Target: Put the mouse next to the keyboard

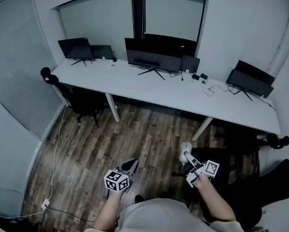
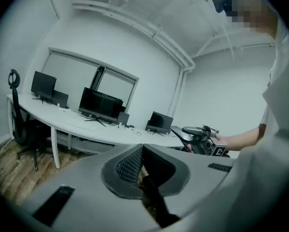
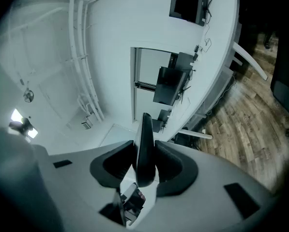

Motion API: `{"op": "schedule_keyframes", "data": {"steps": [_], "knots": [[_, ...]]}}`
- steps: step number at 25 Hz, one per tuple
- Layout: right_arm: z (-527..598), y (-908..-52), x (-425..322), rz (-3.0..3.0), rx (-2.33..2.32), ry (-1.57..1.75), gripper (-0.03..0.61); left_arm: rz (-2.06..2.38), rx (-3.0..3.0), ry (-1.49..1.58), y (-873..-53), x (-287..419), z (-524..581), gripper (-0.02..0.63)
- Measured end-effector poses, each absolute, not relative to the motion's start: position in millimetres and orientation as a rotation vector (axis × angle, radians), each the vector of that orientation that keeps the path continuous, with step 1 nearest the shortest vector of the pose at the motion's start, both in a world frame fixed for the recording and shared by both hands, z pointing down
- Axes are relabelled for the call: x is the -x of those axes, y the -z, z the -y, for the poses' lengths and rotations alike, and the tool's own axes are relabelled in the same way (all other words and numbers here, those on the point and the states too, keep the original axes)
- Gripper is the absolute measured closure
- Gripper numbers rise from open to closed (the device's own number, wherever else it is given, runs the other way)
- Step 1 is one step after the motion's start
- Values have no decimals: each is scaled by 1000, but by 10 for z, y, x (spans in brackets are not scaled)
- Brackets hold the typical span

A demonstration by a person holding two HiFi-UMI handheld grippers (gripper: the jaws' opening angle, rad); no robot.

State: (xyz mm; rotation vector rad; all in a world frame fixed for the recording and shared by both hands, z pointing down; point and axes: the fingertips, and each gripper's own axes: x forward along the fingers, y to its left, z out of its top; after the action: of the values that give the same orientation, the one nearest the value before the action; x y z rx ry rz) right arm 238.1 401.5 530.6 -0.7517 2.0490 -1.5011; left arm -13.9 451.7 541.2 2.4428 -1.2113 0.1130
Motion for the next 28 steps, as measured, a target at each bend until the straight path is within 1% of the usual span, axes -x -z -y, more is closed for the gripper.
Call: {"op": "schedule_keyframes", "data": {"steps": [16, 28], "knots": [[-4031, -5347, -2295, -2046, 770, 1511, 431, 1194, -2443, -127, -5436, 174, -4547, 597], [-3985, -5393, -1922, -2082, 817, 1479, 431, 1134, -2477, -159, -5514, 334, -4459, 597]]}}
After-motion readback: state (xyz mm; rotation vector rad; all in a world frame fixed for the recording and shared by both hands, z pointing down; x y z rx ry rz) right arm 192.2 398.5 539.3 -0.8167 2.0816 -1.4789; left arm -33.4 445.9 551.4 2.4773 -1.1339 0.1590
